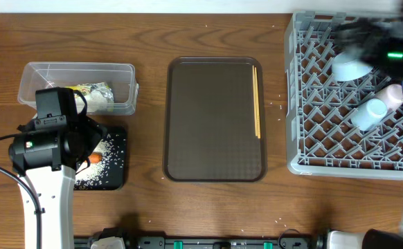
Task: Sort waste into correct bins and load items into the dishwasher rack
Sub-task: 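Move the right gripper to the chopsticks on the brown tray and grasp one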
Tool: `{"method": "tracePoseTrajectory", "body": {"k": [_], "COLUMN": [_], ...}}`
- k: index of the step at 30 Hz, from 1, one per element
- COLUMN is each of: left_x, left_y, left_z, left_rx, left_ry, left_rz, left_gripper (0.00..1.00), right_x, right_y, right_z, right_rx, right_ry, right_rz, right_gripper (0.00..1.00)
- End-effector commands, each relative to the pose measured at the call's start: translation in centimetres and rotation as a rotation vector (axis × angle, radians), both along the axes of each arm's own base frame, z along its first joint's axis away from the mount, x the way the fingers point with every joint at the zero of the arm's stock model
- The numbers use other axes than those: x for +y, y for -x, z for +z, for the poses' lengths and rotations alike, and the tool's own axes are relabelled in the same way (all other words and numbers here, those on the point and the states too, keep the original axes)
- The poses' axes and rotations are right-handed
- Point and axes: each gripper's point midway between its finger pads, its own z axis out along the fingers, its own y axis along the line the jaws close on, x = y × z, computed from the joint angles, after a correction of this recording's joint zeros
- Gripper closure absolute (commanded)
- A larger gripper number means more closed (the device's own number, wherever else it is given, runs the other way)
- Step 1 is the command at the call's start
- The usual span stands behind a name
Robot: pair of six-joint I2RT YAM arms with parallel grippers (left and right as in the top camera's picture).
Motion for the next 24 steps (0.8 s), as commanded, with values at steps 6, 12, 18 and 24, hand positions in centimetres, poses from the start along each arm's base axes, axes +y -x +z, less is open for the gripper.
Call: {"method": "tracePoseTrajectory", "body": {"k": [6,12,18,24], "left_x": [0.3,0.3,0.3,0.3], "left_y": [0.2,0.2,0.2,0.2], "left_z": [-0.1,-0.1,-0.1,-0.1], "left_rx": [0.005,0.005,0.006,0.005], "left_ry": [-0.005,-0.005,-0.005,-0.005], "left_rz": [0.024,0.024,0.024,0.024], "left_gripper": [0.02,0.02,0.02,0.02], "right_x": [9.4,12.6,14.1,14.7], "right_y": [-3.3,-4.1,-3.6,-3.0], "right_z": [-12.7,-21.7,-27.2,-29.0], "right_rx": [0.185,0.325,0.435,0.488], "right_ry": [0.435,0.541,0.529,0.495], "right_rz": [0.022,0.011,0.044,0.053], "right_gripper": [0.17,0.15,0.17,0.19]}}
